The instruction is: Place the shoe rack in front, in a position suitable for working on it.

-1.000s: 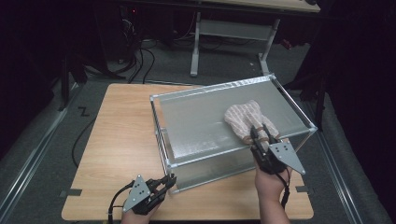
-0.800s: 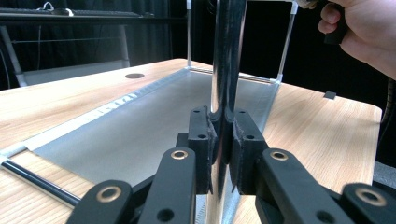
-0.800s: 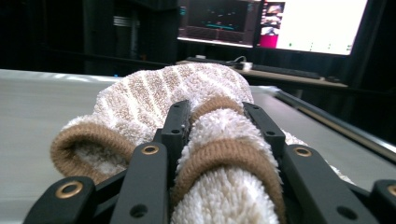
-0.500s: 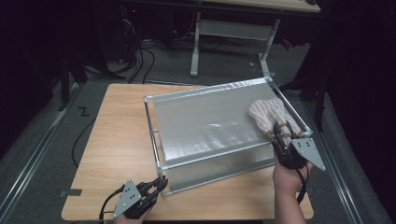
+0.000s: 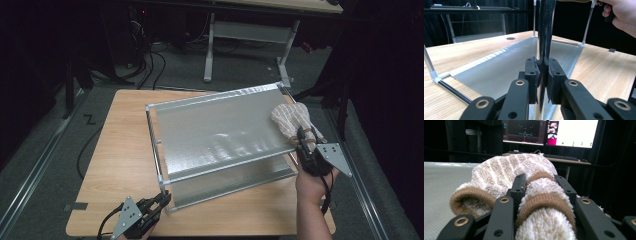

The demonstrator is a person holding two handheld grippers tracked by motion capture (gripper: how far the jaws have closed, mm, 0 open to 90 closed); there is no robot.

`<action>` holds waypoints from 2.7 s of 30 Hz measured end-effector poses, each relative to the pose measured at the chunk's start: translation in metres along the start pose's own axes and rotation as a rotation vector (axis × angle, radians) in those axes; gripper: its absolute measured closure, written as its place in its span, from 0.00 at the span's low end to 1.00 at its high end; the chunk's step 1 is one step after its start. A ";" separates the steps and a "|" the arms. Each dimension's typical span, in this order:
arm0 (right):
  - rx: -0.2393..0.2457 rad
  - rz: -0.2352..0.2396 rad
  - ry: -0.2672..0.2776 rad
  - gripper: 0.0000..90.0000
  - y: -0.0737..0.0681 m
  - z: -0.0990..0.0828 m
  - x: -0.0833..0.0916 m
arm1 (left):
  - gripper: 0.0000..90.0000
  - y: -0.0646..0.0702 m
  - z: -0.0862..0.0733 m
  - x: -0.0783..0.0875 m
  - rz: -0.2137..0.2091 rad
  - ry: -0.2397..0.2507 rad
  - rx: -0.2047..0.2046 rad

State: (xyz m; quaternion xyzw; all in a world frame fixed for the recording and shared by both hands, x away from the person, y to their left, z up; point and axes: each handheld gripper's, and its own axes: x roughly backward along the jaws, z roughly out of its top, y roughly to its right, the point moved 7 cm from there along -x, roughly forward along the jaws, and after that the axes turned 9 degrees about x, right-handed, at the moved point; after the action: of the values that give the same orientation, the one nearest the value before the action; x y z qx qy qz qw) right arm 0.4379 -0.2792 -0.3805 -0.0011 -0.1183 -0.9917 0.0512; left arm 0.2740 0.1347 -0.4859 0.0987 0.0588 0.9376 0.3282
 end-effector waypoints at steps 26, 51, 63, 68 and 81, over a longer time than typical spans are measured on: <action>-0.014 0.044 -0.023 0.75 -0.014 0.005 -0.005 | 0.89 -0.001 0.000 0.001 -0.006 0.004 0.027; -0.010 0.169 0.000 0.75 -0.076 0.019 0.011 | 0.89 0.010 0.000 -0.013 -0.079 -0.009 0.024; -0.012 0.246 0.027 0.74 -0.121 0.029 0.026 | 0.88 0.016 0.000 -0.024 -0.135 -0.019 0.015; 0.005 0.284 0.039 0.74 -0.141 0.034 0.033 | 0.88 0.018 0.000 -0.026 -0.151 -0.024 0.012; 0.014 0.391 0.081 0.74 -0.191 0.045 0.055 | 0.88 0.023 0.000 -0.031 -0.164 -0.027 0.001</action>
State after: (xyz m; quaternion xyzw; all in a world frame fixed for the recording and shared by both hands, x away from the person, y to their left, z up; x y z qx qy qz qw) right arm 0.3635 -0.0900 -0.3807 0.0161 -0.1208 -0.9612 0.2475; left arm 0.2832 0.0973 -0.4866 0.1064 0.0629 0.9062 0.4044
